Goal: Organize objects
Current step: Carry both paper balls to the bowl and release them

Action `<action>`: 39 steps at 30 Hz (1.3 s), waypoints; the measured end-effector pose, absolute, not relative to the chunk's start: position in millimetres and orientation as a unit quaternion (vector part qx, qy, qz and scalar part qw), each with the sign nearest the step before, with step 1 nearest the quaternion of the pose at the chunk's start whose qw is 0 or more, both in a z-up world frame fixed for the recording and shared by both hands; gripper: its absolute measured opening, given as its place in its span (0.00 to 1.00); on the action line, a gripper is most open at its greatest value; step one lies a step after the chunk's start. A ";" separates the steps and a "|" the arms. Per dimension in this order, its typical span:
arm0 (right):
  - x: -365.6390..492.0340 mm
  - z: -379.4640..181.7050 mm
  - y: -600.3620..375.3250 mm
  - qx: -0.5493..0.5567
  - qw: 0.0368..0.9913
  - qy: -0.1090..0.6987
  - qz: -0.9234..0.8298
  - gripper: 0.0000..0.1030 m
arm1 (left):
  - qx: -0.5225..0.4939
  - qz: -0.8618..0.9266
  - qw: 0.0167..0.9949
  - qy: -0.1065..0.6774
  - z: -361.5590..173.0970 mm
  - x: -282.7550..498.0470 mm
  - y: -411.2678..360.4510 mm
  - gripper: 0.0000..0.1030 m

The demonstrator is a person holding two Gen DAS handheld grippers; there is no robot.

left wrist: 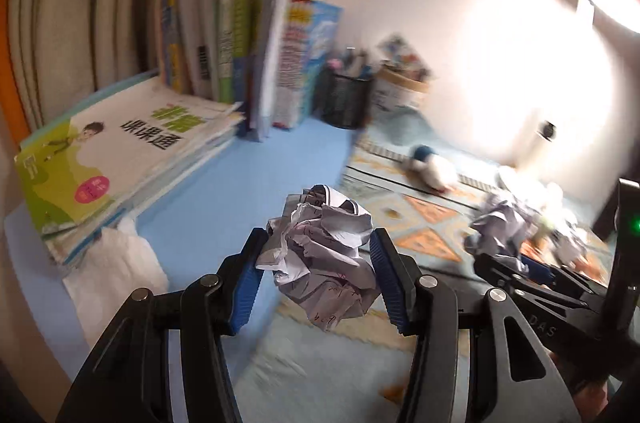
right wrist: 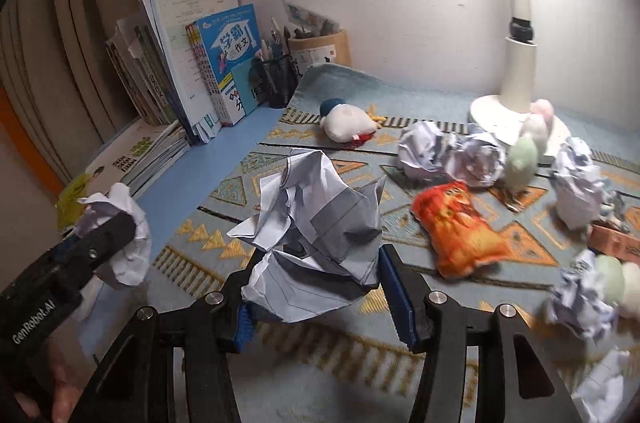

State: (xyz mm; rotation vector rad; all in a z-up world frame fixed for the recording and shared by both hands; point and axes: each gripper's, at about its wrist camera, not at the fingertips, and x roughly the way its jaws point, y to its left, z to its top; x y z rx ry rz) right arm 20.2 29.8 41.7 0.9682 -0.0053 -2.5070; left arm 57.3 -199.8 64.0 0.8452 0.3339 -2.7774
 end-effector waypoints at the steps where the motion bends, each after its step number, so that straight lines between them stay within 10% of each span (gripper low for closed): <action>1: 31.1 47.1 41.2 0.344 0.220 0.005 -0.913 0.52 | 0.288 -0.947 0.094 0.111 65.8 62.1 -185.6 0.48; 11: 104.8 56.7 182.8 0.266 0.056 0.093 -0.958 0.53 | 0.285 -0.949 -0.064 0.117 66.0 72.7 -55.2 0.48; 18: 90.2 38.8 242.3 0.302 0.054 -0.016 -0.952 0.53 | 0.310 -0.941 -0.102 0.092 45.4 62.5 22.8 0.48; 39: 88.1 32.7 227.7 0.313 0.057 0.015 -0.948 0.53 | 0.331 -0.932 -0.106 0.101 31.1 38.5 23.9 0.48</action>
